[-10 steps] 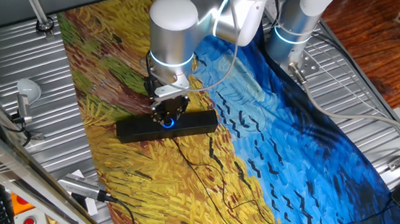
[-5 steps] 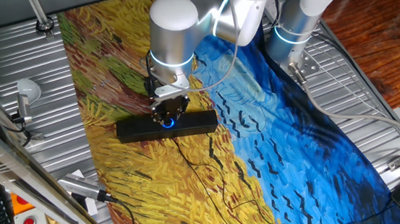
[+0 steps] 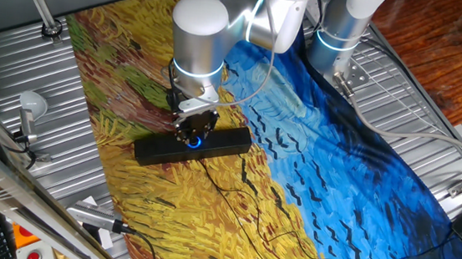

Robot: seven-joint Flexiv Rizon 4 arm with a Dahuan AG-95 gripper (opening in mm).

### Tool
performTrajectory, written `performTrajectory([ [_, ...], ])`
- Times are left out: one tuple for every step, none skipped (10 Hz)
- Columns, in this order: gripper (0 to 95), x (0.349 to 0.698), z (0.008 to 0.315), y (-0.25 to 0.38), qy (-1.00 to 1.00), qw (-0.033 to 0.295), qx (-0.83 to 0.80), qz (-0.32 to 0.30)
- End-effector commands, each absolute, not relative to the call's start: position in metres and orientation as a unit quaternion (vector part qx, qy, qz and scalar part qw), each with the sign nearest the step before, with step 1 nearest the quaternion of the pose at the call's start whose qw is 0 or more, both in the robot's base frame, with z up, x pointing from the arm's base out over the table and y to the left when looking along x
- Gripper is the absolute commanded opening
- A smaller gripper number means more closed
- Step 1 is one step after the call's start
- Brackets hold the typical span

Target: Turn the knob to increase the volume of the speaker

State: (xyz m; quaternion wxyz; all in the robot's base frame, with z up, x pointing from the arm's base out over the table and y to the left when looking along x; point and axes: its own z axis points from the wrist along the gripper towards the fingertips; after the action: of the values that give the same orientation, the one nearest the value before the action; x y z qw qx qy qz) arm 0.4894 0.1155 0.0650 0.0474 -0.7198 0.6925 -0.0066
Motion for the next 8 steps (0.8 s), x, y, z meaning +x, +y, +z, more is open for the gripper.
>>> performTrajectory([
  [38.0, 0.4887, 0.0656, 0.1154, 0.693, 0.047, -0.719, -0.006],
  [38.0, 0.4887, 0.0656, 0.1154, 0.693, 0.047, -0.719, -0.006],
  [38.0, 0.4887, 0.0656, 0.1154, 0.693, 0.047, -0.719, -0.006],
  [38.0, 0.4890, 0.0608, 0.1152, 0.854, 0.047, -0.519, -0.011],
  [0.0, 0.4890, 0.0604, 0.1152, 0.874, 0.046, -0.483, -0.016],
  [0.0, 0.4890, 0.0604, 0.1152, 0.881, 0.046, -0.471, -0.016],
  [0.0, 0.4890, 0.0604, 0.1152, 0.889, 0.047, -0.455, -0.015],
  [0.0, 0.4890, 0.0619, 0.1152, 0.901, 0.049, -0.430, -0.013],
])
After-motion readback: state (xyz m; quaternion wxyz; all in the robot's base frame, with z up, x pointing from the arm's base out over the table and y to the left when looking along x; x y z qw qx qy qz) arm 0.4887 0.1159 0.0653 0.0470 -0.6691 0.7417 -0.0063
